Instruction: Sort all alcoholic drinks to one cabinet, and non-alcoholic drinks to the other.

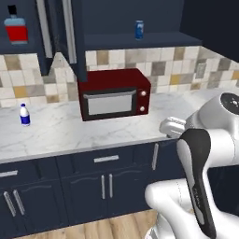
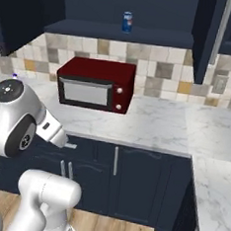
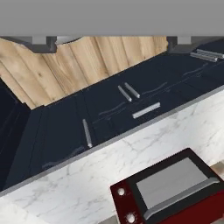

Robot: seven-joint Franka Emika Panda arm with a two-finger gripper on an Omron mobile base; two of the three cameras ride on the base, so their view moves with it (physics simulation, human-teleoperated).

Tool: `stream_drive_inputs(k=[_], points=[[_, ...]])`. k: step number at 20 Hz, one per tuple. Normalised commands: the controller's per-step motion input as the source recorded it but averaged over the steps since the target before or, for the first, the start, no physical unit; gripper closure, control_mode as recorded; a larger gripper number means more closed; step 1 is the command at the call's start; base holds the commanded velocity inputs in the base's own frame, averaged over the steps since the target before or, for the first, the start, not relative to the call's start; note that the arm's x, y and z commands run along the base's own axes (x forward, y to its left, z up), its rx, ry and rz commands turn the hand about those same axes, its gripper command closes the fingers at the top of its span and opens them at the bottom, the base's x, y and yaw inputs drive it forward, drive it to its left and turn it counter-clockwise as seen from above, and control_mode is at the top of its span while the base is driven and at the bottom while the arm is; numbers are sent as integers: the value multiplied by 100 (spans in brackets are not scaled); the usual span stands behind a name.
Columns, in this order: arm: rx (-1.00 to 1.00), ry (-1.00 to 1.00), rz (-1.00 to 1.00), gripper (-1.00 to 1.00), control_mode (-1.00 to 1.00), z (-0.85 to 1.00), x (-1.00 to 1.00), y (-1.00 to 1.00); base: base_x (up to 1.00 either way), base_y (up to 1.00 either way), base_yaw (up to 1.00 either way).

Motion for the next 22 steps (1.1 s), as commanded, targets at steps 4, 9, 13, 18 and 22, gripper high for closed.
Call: stream_drive_inputs(k=[4, 9, 13, 18, 22], points=[[0, 0, 0, -100, 100, 0, 0, 0, -57, 98, 0], [0, 0, 0, -100, 100, 0, 0, 0, -14, 100, 2], [0, 0, 0, -100, 100, 0, 0, 0, 9, 94, 5], [0, 0, 0, -100, 100, 0, 0, 0, 57, 60, 8], [0, 0, 0, -100, 100, 0, 0, 0, 74, 30, 10]])
